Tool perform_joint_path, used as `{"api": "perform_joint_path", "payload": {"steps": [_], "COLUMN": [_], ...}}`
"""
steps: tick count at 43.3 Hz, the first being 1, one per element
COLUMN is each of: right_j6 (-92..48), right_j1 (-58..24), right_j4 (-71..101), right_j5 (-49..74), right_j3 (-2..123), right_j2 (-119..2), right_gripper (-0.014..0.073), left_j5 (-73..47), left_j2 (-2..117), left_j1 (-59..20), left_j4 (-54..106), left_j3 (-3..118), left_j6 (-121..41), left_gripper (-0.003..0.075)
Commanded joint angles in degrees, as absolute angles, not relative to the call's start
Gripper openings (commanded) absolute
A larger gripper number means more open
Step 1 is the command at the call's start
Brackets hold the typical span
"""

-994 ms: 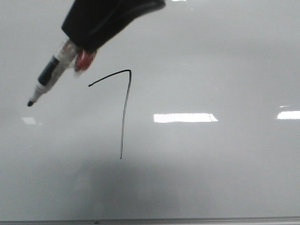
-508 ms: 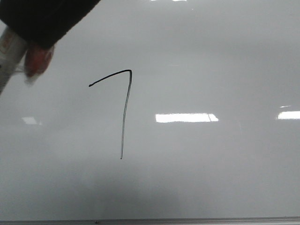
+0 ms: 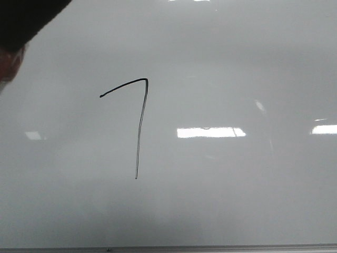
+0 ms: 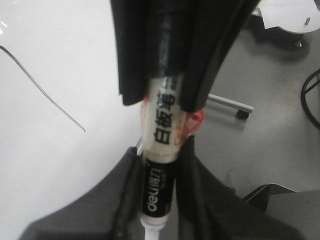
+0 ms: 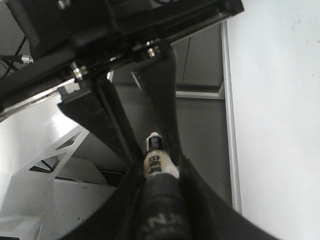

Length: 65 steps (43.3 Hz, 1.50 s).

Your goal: Write number 7 on whiteboard

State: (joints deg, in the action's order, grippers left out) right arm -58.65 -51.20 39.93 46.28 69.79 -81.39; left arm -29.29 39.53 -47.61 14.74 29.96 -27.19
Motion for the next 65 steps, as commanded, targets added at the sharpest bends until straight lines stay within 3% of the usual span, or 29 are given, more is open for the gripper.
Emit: {"api": "perform_joint_path", "payload": {"steps": [1,6,12,14,23,30,38,44,49,59,65], "right_j6": [-59.4,-59.4,-56.7,-56.2,-50.2,-43.8,-41.4,-38.3,-35.9,-35.8,-35.8], "right_j1": [-51.2,-51.2,-51.0,-50.6,-44.0,-34.7,-23.7,-15.5,-10.8,-8.5,-8.5], "right_j4": [41.9,41.9,41.9,41.9,39.9,37.7,37.6,37.6,37.7,37.8,37.8], "right_j5": [43.1,41.7,40.8,40.7,40.9,41.2,38.4,33.4,31.2,27.7,27.6], "right_j3": [71.9,71.9,71.9,71.9,71.4,66.0,52.6,40.1,33.0,27.5,27.5], "right_j2": [-79.4,-79.4,-78.3,-77.4,-70.3,-62.0,-50.3,-41.2,-34.9,-29.5,-29.4], "right_gripper": [-0.0006,0.0204,0.0546,0.0603,0.0633,0.0633,0.0534,0.0388,0.0254,-0.0041,-0.0069], "left_j5": [-24.7,-25.0,-26.1,-26.3,-25.4,-24.3,-24.5,-22.1,-19.9,-6.9,0.6], "left_j2": [39.7,39.7,39.7,39.7,44.2,50.1,54.8,57.9,61.1,69.4,74.8], "left_j1": [-48.0,-48.0,-48.0,-48.0,-46.7,-39.4,-23.3,-8.1,-0.1,2.3,2.3], "left_j4": [16.0,16.0,16.0,16.0,11.3,9.4,9.4,8.3,8.2,8.2,8.2], "left_j3": [32.0,32.0,32.0,32.0,32.0,32.0,33.3,34.0,34.0,34.0,34.0], "left_j6": [-26.7,-26.7,-26.7,-26.4,-18.6,-14.0,-8.0,-8.1,-8.3,-8.3,-8.3], "left_gripper": [0.0080,0.0060,0.0060,0.0060,0.0060,0.0061,0.0060,0.0060,0.0060,0.0060,0.0060]}}
